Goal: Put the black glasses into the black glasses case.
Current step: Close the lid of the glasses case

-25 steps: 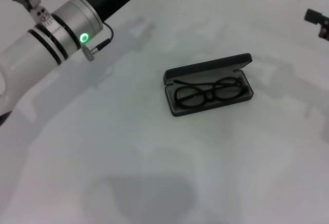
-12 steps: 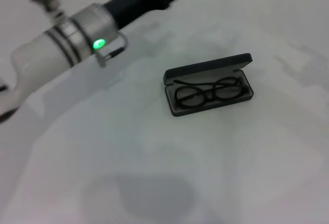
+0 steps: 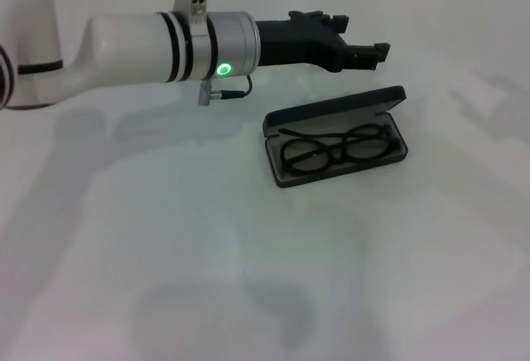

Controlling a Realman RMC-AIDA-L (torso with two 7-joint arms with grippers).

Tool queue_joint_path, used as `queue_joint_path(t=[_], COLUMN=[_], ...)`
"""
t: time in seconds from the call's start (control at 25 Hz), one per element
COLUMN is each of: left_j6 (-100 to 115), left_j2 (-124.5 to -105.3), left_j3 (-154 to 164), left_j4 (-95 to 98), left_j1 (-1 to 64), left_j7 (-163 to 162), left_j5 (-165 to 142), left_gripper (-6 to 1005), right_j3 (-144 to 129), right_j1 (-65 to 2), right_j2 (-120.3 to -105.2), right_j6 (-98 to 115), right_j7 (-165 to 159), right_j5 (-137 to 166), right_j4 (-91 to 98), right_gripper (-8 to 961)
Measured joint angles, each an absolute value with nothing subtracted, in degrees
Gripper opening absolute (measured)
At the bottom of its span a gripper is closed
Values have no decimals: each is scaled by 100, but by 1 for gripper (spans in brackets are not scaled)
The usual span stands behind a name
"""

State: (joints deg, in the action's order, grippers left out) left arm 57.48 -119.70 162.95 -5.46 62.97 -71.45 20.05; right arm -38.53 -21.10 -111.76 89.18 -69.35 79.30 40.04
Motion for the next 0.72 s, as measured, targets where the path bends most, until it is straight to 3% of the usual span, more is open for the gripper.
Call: queue_joint_path(t=[0.72], left_j6=[5123], left_j2=[-11988], left_j3=[16294], left_j4=[-353], left_j1=[6241], left_j7=[-7185], left_j5=[1280], left_gripper=[894], right_j3=[-3937], right_j1=[-2162], right_j2=[-11237], right_j6=[8825], right_j7=[-6873], right_j5=[8068], right_j4=[3850], right_gripper=[552])
